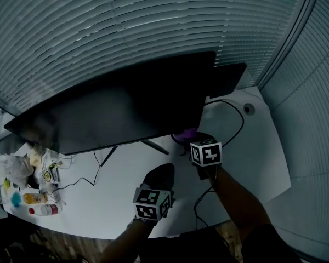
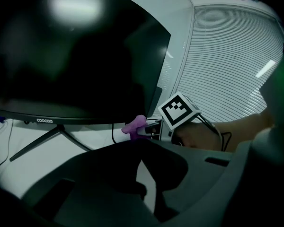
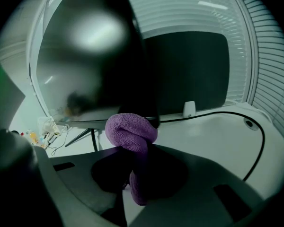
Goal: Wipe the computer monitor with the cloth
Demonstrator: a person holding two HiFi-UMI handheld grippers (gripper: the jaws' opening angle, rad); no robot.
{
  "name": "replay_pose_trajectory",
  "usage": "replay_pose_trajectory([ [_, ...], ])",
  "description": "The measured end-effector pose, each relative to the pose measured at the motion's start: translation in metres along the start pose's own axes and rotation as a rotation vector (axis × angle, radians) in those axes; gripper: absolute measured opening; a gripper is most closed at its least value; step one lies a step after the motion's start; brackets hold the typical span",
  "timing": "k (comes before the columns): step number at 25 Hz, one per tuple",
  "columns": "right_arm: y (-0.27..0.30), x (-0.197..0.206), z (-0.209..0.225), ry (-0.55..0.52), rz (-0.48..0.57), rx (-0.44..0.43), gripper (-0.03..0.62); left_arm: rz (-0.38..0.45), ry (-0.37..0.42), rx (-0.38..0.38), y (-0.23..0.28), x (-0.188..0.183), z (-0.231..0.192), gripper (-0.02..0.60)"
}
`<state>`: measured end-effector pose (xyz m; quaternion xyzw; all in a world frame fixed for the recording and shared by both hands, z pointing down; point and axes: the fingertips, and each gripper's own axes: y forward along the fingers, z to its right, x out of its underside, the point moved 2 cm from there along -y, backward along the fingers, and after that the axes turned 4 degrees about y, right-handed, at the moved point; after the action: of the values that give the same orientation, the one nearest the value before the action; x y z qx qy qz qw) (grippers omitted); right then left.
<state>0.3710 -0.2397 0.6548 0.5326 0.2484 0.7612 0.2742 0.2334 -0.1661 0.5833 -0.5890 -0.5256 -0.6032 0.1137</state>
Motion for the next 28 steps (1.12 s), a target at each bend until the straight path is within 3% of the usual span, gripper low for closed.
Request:
replay_pose_trajectory([
  [5, -0.013, -0.005, 0.029, 0.013, 0.013, 0.018, 0.080, -0.009, 0.014, 0.017, 0.017, -0.006, 0.023, 0.006],
  [13, -0.024, -0.011, 0.037, 0.019, 0.025, 0.004, 0.080, -0.019, 0.025, -0.001, 0.017, -0.013, 0.039, 0.006],
  [28, -0.086, -0.016, 0.010, 0.024, 0.146, 0.010, 0.080, 0.027, 0.034, -0.036, -0.047, -0.014, 0.047, 0.006],
])
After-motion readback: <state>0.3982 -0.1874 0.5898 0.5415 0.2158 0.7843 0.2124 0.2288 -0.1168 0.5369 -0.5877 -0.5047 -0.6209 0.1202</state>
